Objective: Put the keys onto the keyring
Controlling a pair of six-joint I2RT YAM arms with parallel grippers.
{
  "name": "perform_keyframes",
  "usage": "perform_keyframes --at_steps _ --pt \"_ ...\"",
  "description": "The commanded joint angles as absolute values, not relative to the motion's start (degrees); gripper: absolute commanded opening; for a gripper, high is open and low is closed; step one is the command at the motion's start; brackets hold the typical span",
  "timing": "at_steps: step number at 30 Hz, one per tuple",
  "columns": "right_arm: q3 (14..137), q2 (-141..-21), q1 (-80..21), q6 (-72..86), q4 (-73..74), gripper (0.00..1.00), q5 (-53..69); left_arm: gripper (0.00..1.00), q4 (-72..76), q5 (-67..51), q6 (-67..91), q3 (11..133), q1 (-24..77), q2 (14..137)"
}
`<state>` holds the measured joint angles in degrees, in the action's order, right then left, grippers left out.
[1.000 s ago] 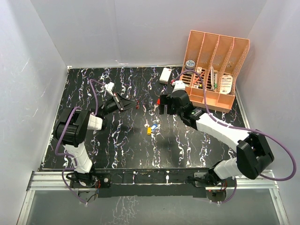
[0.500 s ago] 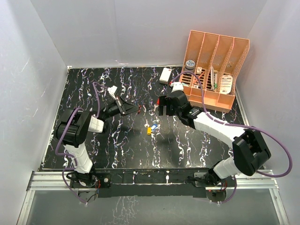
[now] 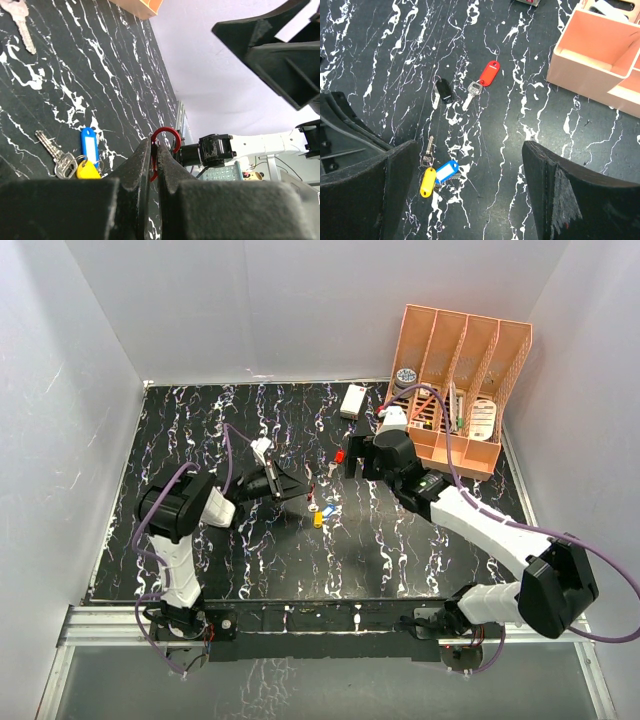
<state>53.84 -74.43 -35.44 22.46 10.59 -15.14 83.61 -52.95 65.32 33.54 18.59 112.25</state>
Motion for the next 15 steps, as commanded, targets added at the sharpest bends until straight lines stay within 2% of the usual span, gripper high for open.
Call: perform_keyframes --at_steps 1,9,15 --pt "55.9 -71.5 -35.0 22.6 9.8 0.84 -17.3 0.0 102.3 -53.0 63.8 34.5 19.2 113.4" --pt "55.6 -70.4 -34.6 22.5 10.0 0.84 -17.6 0.0 99.7 -52.5 63.3 35.3 19.6 115.4" --pt "55.5 -70.3 -34.5 22.4 9.9 0.84 -17.5 0.0 91.3 -51.2 59.7 35.6 19.9 113.4"
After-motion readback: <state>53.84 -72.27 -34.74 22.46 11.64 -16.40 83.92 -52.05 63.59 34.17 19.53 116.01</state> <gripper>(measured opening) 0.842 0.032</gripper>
